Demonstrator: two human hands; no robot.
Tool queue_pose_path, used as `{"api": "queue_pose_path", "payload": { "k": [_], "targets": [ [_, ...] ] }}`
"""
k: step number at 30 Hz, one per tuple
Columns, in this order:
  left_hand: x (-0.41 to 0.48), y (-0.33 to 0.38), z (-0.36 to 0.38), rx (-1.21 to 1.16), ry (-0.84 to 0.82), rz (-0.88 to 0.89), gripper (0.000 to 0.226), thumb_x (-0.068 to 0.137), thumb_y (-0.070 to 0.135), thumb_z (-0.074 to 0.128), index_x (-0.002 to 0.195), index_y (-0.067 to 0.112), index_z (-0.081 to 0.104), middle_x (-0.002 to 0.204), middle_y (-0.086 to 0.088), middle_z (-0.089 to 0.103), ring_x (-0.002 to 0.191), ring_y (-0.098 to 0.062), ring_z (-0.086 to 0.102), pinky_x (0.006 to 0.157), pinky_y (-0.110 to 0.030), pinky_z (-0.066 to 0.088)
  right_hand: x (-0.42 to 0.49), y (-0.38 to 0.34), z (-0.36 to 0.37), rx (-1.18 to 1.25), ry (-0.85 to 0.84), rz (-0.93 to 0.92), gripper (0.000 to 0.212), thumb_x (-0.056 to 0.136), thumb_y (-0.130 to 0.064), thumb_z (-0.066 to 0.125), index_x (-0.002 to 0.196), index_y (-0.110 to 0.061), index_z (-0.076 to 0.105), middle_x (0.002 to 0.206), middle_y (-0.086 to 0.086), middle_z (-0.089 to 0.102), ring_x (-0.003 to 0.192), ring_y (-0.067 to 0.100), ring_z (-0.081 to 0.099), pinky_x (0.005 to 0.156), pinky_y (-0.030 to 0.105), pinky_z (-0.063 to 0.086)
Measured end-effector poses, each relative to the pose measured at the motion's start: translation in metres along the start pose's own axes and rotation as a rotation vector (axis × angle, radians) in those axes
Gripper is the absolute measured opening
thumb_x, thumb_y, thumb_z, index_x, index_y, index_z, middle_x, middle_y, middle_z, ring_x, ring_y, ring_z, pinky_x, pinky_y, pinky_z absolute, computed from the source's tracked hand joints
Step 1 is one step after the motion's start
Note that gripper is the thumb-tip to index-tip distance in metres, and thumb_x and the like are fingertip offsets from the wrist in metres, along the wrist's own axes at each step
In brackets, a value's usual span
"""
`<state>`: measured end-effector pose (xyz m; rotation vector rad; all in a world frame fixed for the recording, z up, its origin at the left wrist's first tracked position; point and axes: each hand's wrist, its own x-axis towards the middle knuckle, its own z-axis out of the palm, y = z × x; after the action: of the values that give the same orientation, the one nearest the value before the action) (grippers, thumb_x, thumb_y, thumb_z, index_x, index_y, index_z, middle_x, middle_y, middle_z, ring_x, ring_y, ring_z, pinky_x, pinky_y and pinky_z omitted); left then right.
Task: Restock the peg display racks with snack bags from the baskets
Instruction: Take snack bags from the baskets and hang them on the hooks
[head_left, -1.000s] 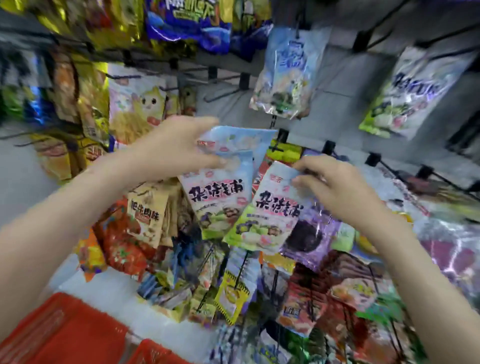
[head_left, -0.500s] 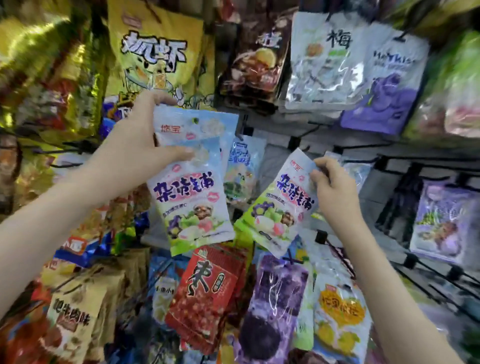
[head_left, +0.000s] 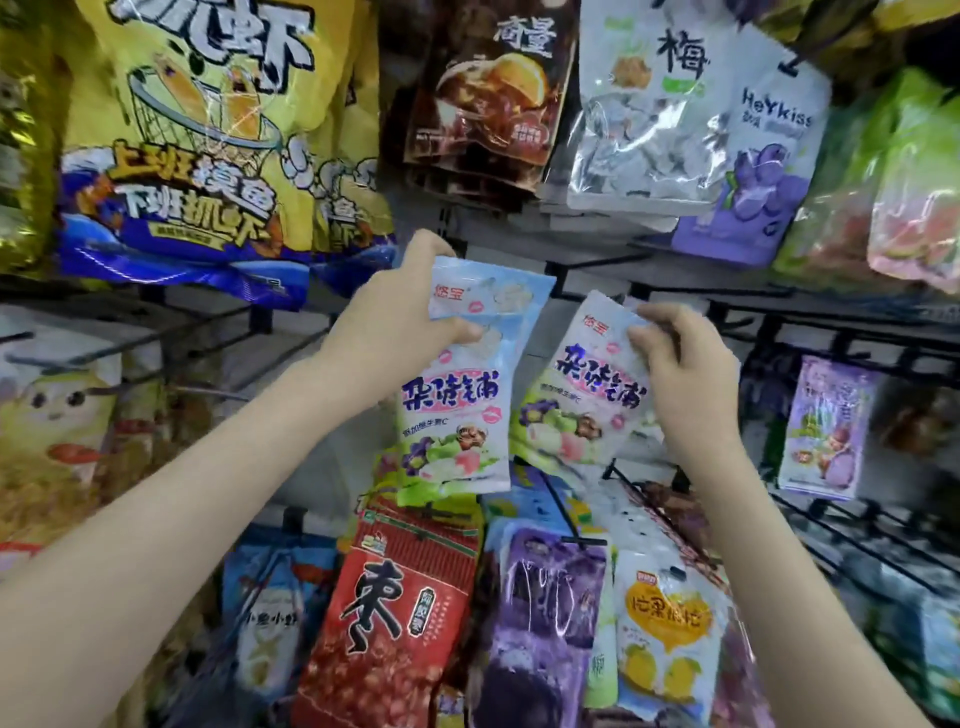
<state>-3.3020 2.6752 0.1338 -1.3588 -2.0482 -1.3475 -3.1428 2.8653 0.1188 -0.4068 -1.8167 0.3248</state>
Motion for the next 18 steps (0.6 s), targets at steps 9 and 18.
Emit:
{"api": "queue_pose_path", "payload": {
  "k": [9, 18],
  "targets": [
    [-0.005, 0.029, 0.026, -0.013, -0.069, 0.065, 0.04, 0.085, 0.038, 0.069, 0.1, 0.025, 0.035, 0.056, 0.002, 0.046, 0.048, -0.008, 0.043, 0.047, -0.029, 0.025, 0.014, 0.025, -0.052, -0.038, 0.191, 0.153, 0.002, 0.092, -0.012, 0.058, 0.09, -0.013, 0.059, 0.091, 0.003, 0.061, 0.083, 0.015, 0.051, 0.072, 0.025, 0.035],
    [-0.006, 0.052, 0.043, -0.101, -0.037, 0.09, 0.041, 0.084, 0.039, 0.07, 0.099, 0.029, 0.033, 0.071, -0.006, 0.061, 0.061, -0.021, 0.057, 0.052, -0.031, 0.037, 0.03, 0.028, -0.064, 0.078, 0.146, 0.249, 0.006, 0.092, -0.015, 0.057, 0.092, -0.015, 0.063, 0.09, 0.0, 0.064, 0.087, 0.014, 0.056, 0.076, 0.025, 0.043]
  ]
}}
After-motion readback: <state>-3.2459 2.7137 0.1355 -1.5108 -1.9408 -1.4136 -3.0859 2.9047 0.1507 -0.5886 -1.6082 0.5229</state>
